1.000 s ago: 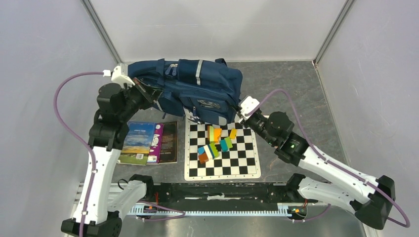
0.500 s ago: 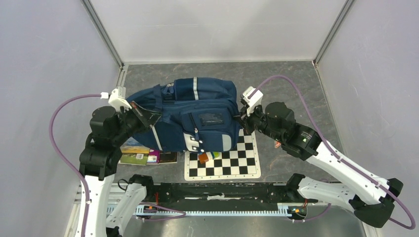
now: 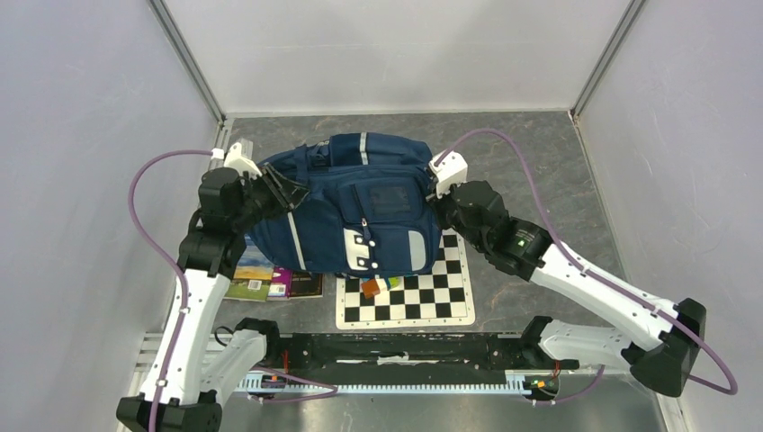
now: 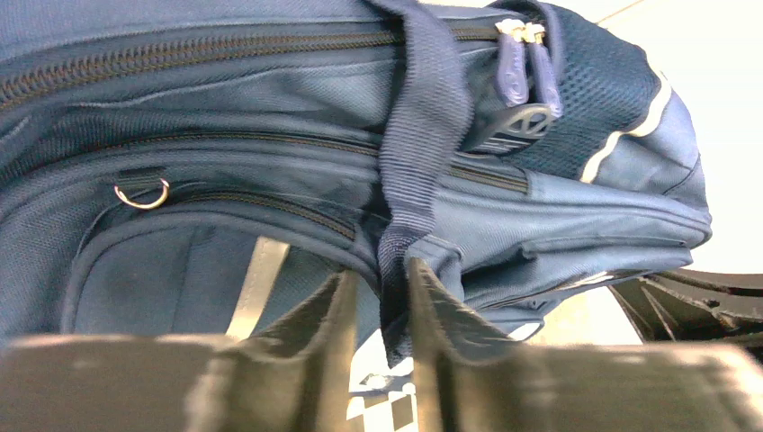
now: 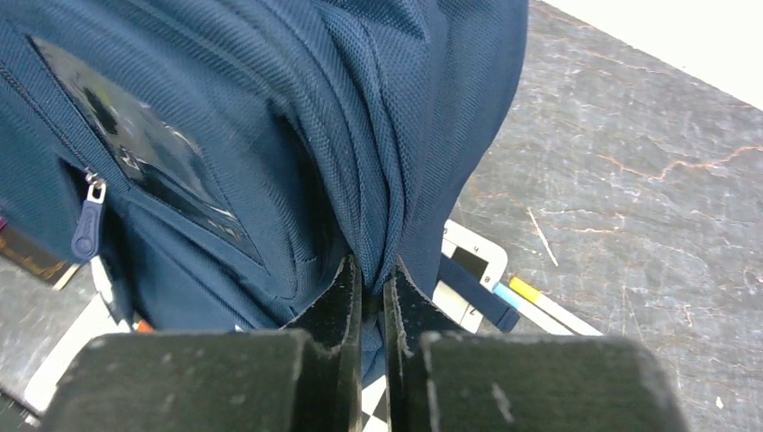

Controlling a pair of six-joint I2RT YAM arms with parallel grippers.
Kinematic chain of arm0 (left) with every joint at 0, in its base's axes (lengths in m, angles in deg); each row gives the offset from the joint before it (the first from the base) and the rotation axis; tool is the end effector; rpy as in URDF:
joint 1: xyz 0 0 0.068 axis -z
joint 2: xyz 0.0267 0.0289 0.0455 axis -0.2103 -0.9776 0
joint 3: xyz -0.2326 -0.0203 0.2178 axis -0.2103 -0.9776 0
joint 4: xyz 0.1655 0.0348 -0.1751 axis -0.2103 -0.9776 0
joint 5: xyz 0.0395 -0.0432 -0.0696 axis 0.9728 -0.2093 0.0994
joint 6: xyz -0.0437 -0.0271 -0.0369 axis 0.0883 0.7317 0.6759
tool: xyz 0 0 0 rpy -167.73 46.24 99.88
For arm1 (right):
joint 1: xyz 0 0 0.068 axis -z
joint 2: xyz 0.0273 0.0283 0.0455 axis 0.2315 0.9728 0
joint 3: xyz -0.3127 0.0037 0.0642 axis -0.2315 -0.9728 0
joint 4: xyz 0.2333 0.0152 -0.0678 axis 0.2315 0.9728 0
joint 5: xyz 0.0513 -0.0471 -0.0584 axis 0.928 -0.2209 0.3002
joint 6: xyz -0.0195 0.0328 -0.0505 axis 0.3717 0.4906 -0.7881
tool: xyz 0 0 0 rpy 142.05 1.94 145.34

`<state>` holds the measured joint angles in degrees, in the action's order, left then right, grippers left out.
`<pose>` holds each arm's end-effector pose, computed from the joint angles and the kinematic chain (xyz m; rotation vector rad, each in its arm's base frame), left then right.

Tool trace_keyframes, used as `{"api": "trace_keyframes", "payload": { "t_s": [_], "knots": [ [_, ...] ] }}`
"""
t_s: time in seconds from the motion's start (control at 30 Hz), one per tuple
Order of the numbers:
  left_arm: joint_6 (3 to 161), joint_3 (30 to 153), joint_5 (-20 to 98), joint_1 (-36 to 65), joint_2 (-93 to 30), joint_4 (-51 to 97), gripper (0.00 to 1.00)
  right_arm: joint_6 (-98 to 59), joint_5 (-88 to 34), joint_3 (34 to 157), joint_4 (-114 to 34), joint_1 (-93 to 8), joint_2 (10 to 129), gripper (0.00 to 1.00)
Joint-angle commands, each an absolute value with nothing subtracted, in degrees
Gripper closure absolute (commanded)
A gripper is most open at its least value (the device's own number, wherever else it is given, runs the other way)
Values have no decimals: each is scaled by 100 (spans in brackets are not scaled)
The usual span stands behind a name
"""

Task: Pack the student bag
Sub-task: Adjust the student bag at the center of the board.

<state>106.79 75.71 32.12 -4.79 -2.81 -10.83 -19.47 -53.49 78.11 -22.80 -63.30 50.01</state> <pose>0.1299 -0.0295 0.3924 -0.3255 1.9952 -0.7479 0.1499 0.1531 0.3897 -0.5063 1.8735 0.3323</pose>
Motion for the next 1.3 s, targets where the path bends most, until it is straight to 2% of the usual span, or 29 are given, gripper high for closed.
{"api": "trace_keyframes", "payload": {
  "t_s": [0.0,0.03,0.07,0.1,0.13,0.2,0.3,0.47,0.63,0.83,1.03,1.27],
  "knots": [
    [9969,7663,3394,-493,-564,-639,53,-2289,-6588,7676,-3421,-6288,5127,90],
    [9869,7712,3407,-493,-622,-657,44,-2327,-6771,7644,-3510,-6289,5197,89],
    [9788,7747,3438,-493,-656,-678,37,-2359,-6933,7618,-3601,-6292,5259,83],
    [9698,7775,3506,-491,-658,-722,28,-2408,-7110,7579,-3699,-6287,5332,71],
    [9611,7787,3577,-493,-635,-761,20,-2479,-7256,7556,-3790,-6287,5394,64],
    [9448,7749,3759,-493,-520,-808,10,-2710,-7475,7474,-4104,-6283,5547,50],
    [9247,7663,3911,-493,-357,-940,2,-2915,-7684,7556,-4345,-6262,5825,29],
    [9063,7406,3938,-493,-54,-1203,0,-2996,-7864,8063,-4102,-6230,6209,4],
    [9288,6781,3976,-493,378,-1415,0,-2896,-7028,7895,-4092,-6238,5900,2],
    [9859,5649,3116,-489,1089,-827,0,-2527,-6169,7215,-3820,-6236,5401,2],
    [10166,5166,2448,-493,1877,-20,1,-1995,-5812,6643,-3823,-6235,4943,2],
    [10356,5059,2292,-452,1325,287,5,-1507,-5502,6089,-4309,-6234,4849,2]
  ]
}}
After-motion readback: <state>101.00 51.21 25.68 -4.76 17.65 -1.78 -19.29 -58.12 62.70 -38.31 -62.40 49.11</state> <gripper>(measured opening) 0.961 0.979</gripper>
